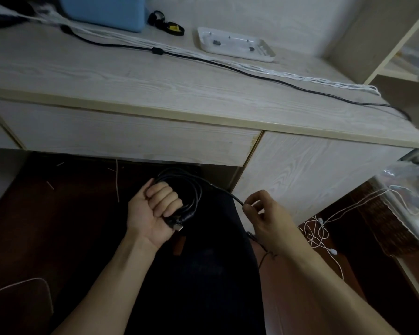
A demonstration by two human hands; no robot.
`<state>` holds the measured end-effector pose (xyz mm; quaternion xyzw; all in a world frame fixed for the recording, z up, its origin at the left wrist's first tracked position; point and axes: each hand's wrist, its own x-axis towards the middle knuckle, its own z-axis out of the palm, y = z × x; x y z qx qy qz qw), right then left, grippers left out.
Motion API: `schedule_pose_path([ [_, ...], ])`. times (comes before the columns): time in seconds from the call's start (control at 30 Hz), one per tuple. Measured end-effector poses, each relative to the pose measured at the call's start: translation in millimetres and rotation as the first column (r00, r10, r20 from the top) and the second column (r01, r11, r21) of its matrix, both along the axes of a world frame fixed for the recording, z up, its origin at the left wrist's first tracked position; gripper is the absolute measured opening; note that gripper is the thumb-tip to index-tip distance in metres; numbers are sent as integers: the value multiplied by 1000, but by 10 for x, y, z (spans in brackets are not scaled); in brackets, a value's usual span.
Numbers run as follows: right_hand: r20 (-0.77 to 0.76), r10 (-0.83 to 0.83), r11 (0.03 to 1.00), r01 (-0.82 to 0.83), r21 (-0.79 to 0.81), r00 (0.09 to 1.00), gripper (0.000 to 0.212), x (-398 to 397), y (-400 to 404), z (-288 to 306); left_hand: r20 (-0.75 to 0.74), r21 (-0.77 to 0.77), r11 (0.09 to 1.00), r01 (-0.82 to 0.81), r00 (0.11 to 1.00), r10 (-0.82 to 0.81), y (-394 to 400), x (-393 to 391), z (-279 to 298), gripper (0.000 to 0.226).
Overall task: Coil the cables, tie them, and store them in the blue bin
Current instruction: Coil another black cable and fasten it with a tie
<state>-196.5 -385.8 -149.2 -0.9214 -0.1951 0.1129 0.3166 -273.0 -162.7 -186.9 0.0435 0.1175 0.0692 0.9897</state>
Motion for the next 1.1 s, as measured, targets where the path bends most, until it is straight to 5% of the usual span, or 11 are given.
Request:
schedule_pose_path([
  [0.23,113,216,974,-207,-87,970,8,-139,87,-14,0,81,996,-23,1000,23,-53,31,89,37],
  [0.37,26,429,887,-416,-201,903,18,-283,125,-44,-79,378,923,64,996,-37,-215,54,155,31],
  [0.5,9,533,838,-527,-145,846,28,-368,159,-61,-108,663,734,146,989,-99,-378,31,186,18],
  [0.67,40,549,831,-539,-135,835,22,-347,157,-50,-66,953,292,78,997,-50,-386,13,121,21],
  [0.8,87,335,941,-337,13,938,22,-323,163,49,3,995,99,-9,998,66,-393,1,114,19],
  [0.97,172,352,932,-362,29,920,37,-399,219,54,-16,997,-69,23,995,97,-514,-21,140,14],
  [1.1,248,266,954,-291,71,932,40,-372,207,43,-187,969,-187,162,975,-121,-466,-35,122,15],
])
